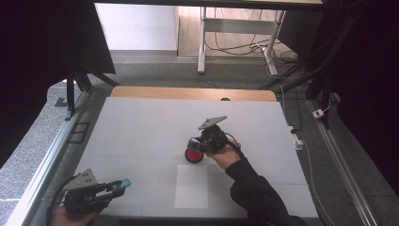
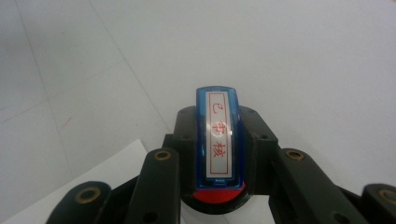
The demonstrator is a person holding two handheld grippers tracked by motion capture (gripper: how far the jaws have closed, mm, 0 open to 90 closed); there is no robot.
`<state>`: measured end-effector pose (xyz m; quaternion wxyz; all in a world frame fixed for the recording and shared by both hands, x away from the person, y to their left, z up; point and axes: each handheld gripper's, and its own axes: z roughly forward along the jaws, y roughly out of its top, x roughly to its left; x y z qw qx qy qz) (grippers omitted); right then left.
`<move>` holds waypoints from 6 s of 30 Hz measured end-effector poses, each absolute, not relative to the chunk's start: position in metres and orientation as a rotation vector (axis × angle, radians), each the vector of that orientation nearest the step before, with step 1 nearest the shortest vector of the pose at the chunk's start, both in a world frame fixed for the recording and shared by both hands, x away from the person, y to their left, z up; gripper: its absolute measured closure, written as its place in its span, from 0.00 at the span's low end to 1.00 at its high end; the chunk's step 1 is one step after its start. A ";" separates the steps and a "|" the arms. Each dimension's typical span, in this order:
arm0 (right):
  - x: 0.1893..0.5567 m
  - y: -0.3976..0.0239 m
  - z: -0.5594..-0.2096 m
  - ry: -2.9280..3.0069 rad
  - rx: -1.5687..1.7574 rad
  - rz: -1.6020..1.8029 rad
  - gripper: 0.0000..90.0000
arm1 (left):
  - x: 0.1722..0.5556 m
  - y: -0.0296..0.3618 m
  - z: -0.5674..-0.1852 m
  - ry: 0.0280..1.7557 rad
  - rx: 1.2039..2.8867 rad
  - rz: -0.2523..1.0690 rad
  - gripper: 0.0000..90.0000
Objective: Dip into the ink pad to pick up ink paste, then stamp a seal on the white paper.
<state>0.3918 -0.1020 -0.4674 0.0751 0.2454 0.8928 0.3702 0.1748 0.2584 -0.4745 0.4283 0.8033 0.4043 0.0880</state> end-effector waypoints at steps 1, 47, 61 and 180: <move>0.391 -0.101 -0.468 2.686 0.727 1.104 0.79 | 0.175 0.258 -0.474 1.009 2.006 0.220 0.76; 0.386 -0.087 -0.484 2.741 0.668 0.969 0.80 | 0.175 0.259 -0.475 1.009 2.007 0.212 0.76; 0.394 -0.094 -0.488 2.763 0.728 1.057 0.80 | 0.173 0.260 -0.475 1.016 2.003 0.215 0.76; 0.304 -0.121 -0.457 2.761 0.527 1.202 0.79 | 0.177 0.262 -0.474 1.023 1.972 0.188 0.76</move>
